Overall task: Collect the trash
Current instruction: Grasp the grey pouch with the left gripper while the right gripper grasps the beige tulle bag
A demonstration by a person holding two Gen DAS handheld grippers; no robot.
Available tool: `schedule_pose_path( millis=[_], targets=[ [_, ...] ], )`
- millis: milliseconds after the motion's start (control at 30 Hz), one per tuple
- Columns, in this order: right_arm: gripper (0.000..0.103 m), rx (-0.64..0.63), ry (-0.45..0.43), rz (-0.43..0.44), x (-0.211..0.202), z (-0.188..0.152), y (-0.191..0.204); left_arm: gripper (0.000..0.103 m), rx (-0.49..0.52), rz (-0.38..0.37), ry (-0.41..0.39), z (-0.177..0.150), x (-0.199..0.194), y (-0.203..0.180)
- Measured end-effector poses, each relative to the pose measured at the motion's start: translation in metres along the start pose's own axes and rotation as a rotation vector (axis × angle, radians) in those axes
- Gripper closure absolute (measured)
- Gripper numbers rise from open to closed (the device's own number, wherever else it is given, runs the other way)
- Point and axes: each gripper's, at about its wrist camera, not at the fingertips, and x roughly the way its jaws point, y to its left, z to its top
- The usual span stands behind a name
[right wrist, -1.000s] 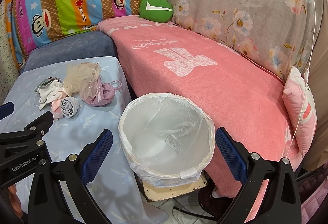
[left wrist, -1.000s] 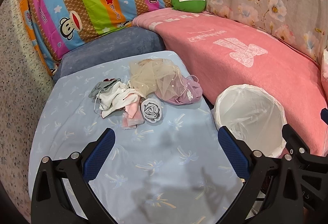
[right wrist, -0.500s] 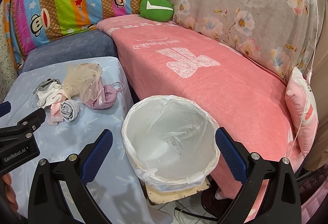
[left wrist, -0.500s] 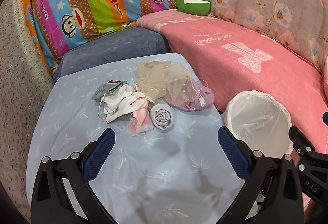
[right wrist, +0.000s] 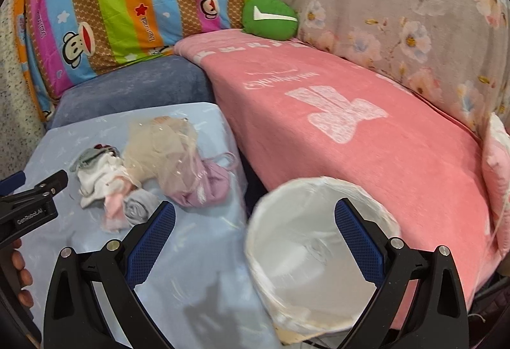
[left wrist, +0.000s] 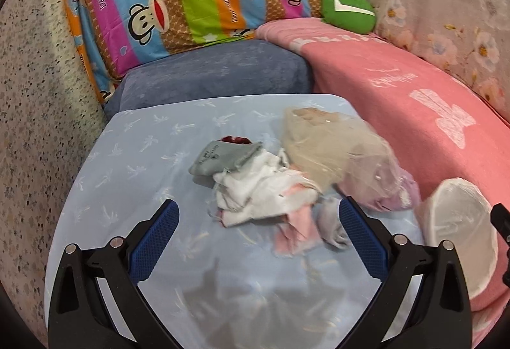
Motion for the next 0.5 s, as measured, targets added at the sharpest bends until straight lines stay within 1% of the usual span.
schedule_pose_path(
  millis=[67,167,267,400,500],
  targets=[
    [0.007,-0.002,0.002,0.027,0.014,0.009,0.013,0.007,-0.007,0.004,0.016,0.007,0.016,0.011],
    [0.007,-0.001,0.005,0.069,0.036,0.023,0.034,0.007,-0.026,-0.018,0.043,0.013,0.038,0.026],
    [0.006,-0.004,0.005,0.105,0.058,0.037,0.054,0.007,-0.034,-0.032,0.041,0.018,0.056,0.037],
    [0.006,0.004,0.018,0.143,0.087,0.053,0.075,0.008,-0.061,-0.078,0.083,0.024,0.083,0.047],
    [0.007,0.005,0.045,0.157,0.115,0.063,0.09,0.011,-0.073,-0.115,0.101,0.027,0.097,0.051]
  ],
)
